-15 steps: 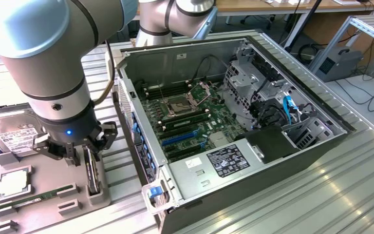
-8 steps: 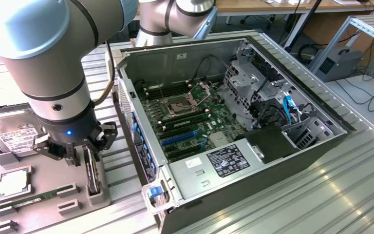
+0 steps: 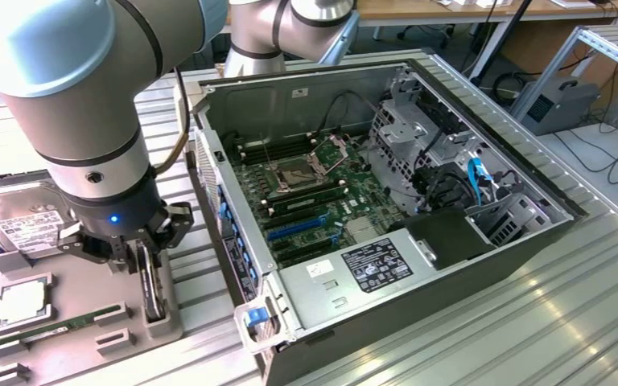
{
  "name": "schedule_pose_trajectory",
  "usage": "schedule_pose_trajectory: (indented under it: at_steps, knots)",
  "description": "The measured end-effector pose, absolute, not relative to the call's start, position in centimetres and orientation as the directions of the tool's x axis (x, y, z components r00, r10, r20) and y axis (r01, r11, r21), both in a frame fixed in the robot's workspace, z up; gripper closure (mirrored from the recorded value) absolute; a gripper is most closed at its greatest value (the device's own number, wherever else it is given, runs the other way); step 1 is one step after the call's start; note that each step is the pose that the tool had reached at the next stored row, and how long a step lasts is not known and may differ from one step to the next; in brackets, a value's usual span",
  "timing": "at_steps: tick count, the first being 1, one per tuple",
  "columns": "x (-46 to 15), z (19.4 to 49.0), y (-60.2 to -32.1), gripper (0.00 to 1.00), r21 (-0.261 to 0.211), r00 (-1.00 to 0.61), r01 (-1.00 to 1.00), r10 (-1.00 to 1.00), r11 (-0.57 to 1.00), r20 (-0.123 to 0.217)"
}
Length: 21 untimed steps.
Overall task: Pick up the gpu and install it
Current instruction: 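Pick up the gpu and move the gpu toward the slot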
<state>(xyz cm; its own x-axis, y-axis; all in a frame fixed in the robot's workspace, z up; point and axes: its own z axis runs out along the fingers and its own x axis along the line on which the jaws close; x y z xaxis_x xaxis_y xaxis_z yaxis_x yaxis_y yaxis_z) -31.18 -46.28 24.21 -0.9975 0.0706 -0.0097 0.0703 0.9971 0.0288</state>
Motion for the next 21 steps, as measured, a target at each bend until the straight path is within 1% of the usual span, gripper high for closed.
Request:
schedule_pose_trajectory:
  at_steps: [2, 3, 21]
  knots:
    - [-31.18, 24.21, -46.28, 0.64, 0.029, -0.997, 0.070, 0.071, 0.997, -0.010]
    - [-31.18, 24.21, -46.28, 0.71, 0.029, -0.997, 0.070, 0.071, 0.997, -0.010]
    - [-31.18, 24.21, -46.28, 0.71, 0.029, -0.997, 0.070, 0.071, 0.997, -0.010]
